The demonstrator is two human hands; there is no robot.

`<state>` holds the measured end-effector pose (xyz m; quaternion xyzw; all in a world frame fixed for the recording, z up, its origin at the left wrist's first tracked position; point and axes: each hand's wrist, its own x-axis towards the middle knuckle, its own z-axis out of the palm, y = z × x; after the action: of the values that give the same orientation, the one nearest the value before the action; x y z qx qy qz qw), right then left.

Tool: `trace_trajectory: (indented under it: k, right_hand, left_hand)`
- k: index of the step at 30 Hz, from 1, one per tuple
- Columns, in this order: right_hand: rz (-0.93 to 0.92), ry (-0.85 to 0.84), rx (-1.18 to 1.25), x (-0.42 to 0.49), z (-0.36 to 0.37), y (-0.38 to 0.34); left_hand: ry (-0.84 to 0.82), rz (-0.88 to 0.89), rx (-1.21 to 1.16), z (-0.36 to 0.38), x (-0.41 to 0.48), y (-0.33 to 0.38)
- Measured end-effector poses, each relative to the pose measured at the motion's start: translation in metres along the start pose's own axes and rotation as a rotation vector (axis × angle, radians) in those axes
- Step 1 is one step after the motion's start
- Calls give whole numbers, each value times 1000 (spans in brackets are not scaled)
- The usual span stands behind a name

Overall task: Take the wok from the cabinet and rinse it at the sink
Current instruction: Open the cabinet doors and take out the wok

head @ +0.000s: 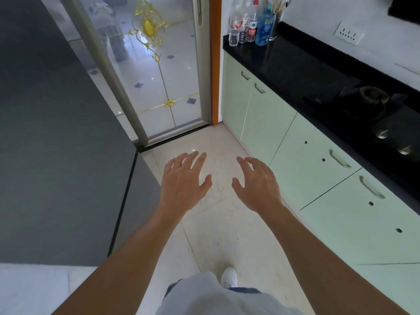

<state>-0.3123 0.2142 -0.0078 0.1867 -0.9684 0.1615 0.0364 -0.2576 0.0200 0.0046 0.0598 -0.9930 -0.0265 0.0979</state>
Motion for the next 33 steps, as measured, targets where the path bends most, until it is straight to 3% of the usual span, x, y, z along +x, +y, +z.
trace_trajectory:
  k: [16,33]
  right_hand:
    - [-23,-76,5,144,33,15]
    - [65,-118,-45,390,77,-48]
  left_hand:
    - [0,-82,-66,40,134,-30]
    - [-79,-24,-109,77,366,-161]
